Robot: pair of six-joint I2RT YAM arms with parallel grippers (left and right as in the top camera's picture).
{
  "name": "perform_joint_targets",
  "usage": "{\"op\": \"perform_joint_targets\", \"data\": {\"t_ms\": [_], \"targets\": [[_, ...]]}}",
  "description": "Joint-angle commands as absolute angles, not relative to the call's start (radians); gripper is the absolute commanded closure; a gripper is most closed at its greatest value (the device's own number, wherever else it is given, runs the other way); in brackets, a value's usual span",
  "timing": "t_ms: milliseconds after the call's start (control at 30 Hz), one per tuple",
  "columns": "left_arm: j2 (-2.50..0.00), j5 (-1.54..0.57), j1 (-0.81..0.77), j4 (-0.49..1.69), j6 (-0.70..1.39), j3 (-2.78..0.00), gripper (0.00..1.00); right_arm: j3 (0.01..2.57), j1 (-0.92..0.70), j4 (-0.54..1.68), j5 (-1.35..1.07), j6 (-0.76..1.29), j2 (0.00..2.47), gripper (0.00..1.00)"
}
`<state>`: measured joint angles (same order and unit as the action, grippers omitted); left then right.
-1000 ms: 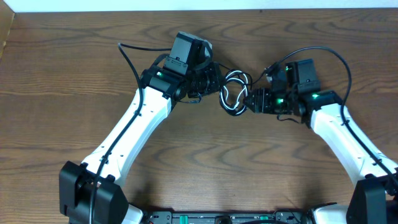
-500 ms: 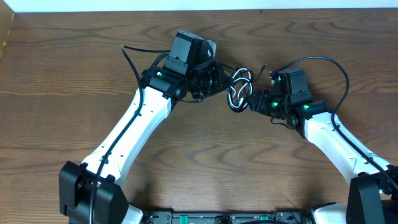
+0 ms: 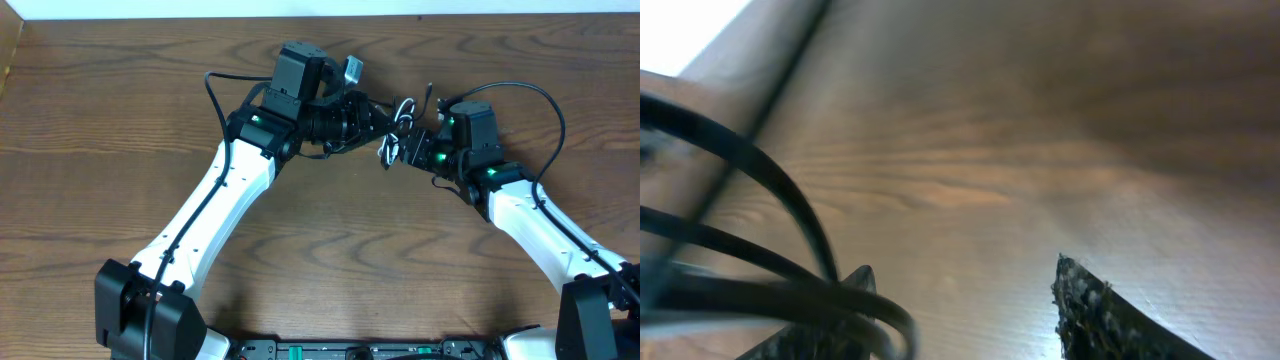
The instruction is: Untangle cables
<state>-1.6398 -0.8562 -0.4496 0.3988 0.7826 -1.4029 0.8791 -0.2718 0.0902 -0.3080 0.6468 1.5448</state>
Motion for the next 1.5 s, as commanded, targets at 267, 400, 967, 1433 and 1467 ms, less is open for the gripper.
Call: {"op": "perform_joint_targets", "data": {"t_ms": [267,400,967,1433,1467], "targets": [[-1.629,-1.024,-0.449,0.335,0.865,-1.414,0.93,0.874,-0.276,0.151,-0.250,0.658,1.554,0.50],[-1.629,-1.154,-0.449,0.257,0.934,-1.414,0.92,0.874,-0.270,0.192,-0.176,0.648,1.569,0.49],[-1.629,-0.822,-0.258,0.491,0.675,-1.414,0.93,0.874,0.006,0.476,-0.289,0.487,1.569,0.96],[-1.634,-0.450,-0.323,0.765,0.493,-1.409,0.93,0.893,0.006,0.445,-0.662,0.284,1.561,0.99],[-1.634,-0.442,-0.321,0.767,0.490,-1.409,0.92,0.898,0.007,0.445,-0.700,0.265,1.561,0.99]]}}
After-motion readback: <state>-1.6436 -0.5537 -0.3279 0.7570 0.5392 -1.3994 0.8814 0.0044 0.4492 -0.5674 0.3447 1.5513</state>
